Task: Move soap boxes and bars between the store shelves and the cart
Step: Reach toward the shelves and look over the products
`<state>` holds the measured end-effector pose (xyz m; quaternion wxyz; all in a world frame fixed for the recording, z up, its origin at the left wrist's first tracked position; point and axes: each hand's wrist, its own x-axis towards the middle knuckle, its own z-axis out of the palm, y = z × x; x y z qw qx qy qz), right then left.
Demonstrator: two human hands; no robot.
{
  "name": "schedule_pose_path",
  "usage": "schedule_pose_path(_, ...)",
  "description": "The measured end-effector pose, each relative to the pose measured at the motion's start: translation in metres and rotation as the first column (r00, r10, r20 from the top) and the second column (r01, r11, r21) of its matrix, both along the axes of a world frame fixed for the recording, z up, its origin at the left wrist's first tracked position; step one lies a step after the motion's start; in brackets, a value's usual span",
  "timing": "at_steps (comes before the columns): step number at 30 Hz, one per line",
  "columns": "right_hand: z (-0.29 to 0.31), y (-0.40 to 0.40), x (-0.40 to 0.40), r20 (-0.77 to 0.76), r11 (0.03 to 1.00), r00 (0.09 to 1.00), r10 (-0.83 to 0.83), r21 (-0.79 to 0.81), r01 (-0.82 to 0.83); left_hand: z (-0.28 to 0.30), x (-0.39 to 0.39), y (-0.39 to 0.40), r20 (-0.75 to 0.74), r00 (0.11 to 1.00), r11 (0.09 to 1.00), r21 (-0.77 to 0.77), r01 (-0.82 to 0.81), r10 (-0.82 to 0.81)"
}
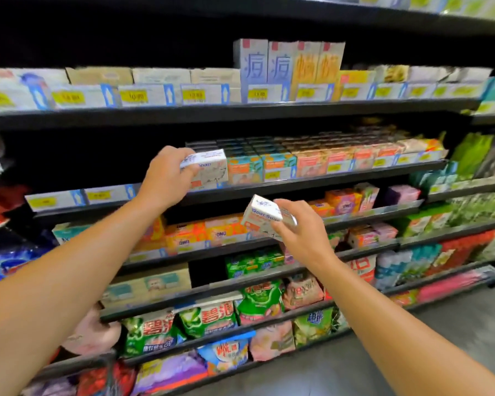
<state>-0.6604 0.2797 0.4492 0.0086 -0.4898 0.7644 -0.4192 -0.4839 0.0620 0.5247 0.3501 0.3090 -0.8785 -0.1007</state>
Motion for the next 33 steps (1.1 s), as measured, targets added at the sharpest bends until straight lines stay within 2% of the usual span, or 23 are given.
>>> schedule_pose_path(12, -0.013, -0.061, -0.047, 0.034, 0.984, 0.985, 0.171, 0.046, -0.172, -0.014, -0.057, -0.052, 0.02, 0.986, 0.978, 0.12, -0.169, 0.168)
schedule_pose_path(24, -0.026, -0.084, -0.067, 0.04, 0.944, 0.946, 0.323, 0.059, -0.325, -0.018, -0.065, -0.057, 0.041, 0.975, 0.97, 0.101, -0.22, 0.216)
schedule_pose_path(33, -0.031, -0.091, -0.074, 0.045, 0.936, 0.936, 0.349, 0.033, -0.351, -0.02, -0.07, -0.055, 0.042, 0.972, 0.97, 0.068, -0.232, 0.23)
